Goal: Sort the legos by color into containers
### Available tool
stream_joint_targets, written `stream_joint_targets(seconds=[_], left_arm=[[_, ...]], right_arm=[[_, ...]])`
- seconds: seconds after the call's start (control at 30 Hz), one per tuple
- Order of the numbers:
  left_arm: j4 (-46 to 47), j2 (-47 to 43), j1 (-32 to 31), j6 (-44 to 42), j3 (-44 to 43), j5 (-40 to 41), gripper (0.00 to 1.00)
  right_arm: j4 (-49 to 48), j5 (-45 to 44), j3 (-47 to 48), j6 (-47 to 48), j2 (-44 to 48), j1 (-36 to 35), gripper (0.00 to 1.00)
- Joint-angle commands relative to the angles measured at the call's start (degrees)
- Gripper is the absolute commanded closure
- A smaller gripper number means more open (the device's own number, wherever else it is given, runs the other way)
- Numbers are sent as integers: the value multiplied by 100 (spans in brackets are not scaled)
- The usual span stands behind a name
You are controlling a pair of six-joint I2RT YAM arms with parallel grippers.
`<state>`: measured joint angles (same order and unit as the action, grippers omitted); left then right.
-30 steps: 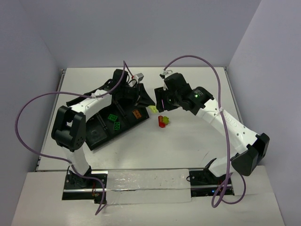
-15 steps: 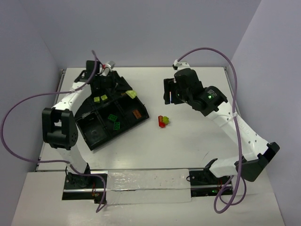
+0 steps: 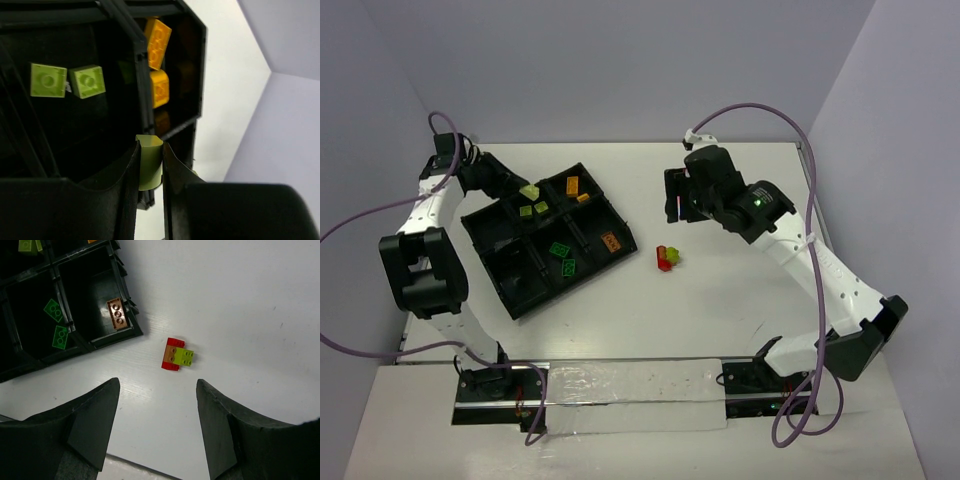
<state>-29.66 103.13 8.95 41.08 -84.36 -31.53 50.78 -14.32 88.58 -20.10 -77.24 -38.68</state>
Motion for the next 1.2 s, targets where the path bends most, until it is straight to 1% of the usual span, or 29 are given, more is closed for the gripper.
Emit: stream_joint_targets(seconds=[0.0,0.03,0.1,0.17,0.2,0.23,0.27,0.33,0.47,0.57,0.67,0.77,0.9,1.0,1.17], left_arm=[[112,314,-66,-113,-230,689,98],[132,380,-64,-104,-245,760,93],[134,472,-60,-115,-315,804,69],[125,538,-60,-109,-377,861,50],[116,558,-60,-108,-426,895,43],[91,559,-60,-99,-452,904,30],[66,559,-60,-91,-484,920,25],[-5,525,-60,-119,-596,951,19],[-189,251,-95,-223,-720,990,18],[-283,-373,-196,-368,-774,923,19],[-329,-917,-380,-466,-750,886,20],[-400,-1338,-542,-469,-749,851,20],[-604,-1624,-613,-503,-722,741,20],[-684,-1905,-633,-436,-647,490,20],[-787,-2201,-739,-486,-503,487,20]], right_arm=[[-7,-2,92,-39,-101,27,30],[-12,23,85,-47,-125,27,30],[-25,93,47,-53,-185,27,29],[-33,112,-32,-79,-214,27,29],[-62,108,-118,-102,-221,27,29],[-88,133,-187,-127,-221,27,29],[-120,157,-260,-143,-221,27,29],[-241,287,-580,-146,-234,27,29],[-363,580,-927,-143,-309,27,28],[-502,843,-1298,-28,-430,26,29],[-680,930,-1478,110,-662,26,29],[-763,817,-1536,33,-1099,27,29],[-844,455,-1519,-308,-1490,36,29],[-868,260,-1463,-617,-1816,58,29],[-980,219,-1431,-890,-2093,62,28]])
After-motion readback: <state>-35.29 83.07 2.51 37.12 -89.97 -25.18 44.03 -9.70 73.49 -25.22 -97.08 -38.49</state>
